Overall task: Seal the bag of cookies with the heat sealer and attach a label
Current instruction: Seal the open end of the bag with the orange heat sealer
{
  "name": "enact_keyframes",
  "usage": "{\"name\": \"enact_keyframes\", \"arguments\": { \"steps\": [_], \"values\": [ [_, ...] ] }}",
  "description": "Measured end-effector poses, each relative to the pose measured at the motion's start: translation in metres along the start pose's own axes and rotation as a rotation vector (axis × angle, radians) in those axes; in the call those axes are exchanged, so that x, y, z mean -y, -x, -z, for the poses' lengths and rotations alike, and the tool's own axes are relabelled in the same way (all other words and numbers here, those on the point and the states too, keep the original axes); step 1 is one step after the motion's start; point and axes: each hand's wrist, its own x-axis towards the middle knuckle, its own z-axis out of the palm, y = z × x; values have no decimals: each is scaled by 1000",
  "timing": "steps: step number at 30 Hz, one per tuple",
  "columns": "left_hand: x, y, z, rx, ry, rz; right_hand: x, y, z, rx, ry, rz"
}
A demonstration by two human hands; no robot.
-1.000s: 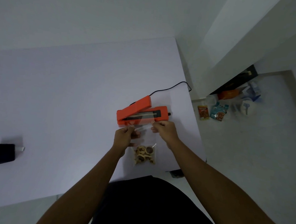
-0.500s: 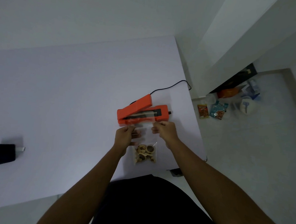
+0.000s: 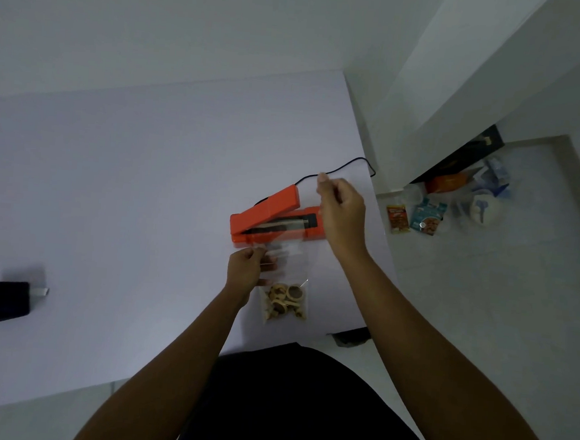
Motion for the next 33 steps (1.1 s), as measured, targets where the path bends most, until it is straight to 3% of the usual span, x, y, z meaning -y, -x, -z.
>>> {"name": "enact_keyframes", "arguments": {
  "steps": [7, 20, 33],
  "values": [
    [-1, 0, -2, -2, -4, -3, 28, 4, -5, 192, 64, 156],
    [-2, -2, -4, 5, -20, -10, -24, -2, 0, 5, 95, -8],
    [-1, -2, -4, 11, -13, -5, -72, -9, 6, -75, 78, -230]
  ]
}}
